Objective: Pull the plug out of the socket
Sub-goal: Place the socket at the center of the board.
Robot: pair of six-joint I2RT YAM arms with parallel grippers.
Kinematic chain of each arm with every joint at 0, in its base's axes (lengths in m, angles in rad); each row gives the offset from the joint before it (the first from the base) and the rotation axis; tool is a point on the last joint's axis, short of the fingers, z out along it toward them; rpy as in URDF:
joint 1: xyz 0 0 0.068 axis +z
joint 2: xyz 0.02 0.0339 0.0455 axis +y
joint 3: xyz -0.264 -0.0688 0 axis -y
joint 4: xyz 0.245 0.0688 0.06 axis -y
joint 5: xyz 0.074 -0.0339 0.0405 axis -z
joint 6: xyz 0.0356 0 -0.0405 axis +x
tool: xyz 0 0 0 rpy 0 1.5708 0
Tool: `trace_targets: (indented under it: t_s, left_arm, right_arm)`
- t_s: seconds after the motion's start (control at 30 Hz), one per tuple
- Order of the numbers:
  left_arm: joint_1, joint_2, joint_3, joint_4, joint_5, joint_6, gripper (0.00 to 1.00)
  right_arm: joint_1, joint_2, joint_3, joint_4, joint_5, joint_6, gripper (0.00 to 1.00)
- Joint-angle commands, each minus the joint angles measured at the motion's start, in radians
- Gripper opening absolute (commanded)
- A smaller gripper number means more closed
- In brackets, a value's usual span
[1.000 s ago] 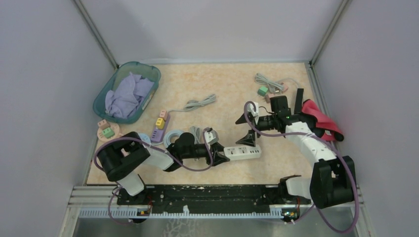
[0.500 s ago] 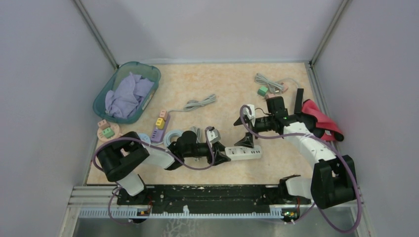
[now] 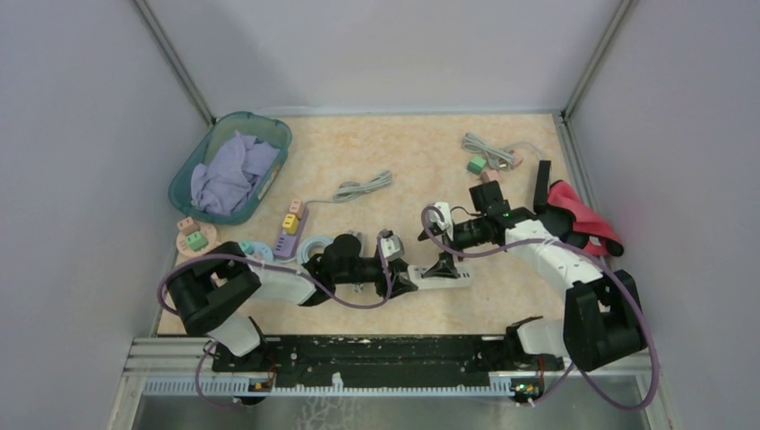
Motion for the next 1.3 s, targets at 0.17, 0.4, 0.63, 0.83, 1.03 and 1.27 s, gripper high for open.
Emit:
trace_targets:
  t_s: [0.17,0.4,0.63,0.83,1.03,1.27]
  left_arm:
    - [0.003,-0.107,0.038,-0.1,-0.077,0.196,0.0]
    - [0.003,-0.133,0.051,-0.127,-0.106,0.222,0.0]
    - [0.004,-0.162,0.039,-0.108,-0.128,0.205,0.0]
    - [0.005,-0.166,0.022,-0.064,-0.141,0.156,0.1]
    - [0.005,-0.213,-0.042,0.021,-0.223,0.06,0.75]
    - [0.011,-0.363,-0.113,0.019,-0.341,-0.039,1.0]
  right_arm:
    - [0.073,0.065,0.024,-0.027,0.092,-0.087,0.99]
    - [0.119,0.089,0.021,-0.008,0.147,-0.082,0.95]
    - [0.123,0.081,0.025,0.01,0.191,-0.081,0.73]
    - [0.123,0.08,0.05,-0.011,0.185,-0.091,0.27]
    - [0.072,0.089,0.097,-0.002,0.154,0.004,0.0]
    - [-0.098,0.048,0.091,0.123,0.105,0.191,0.0]
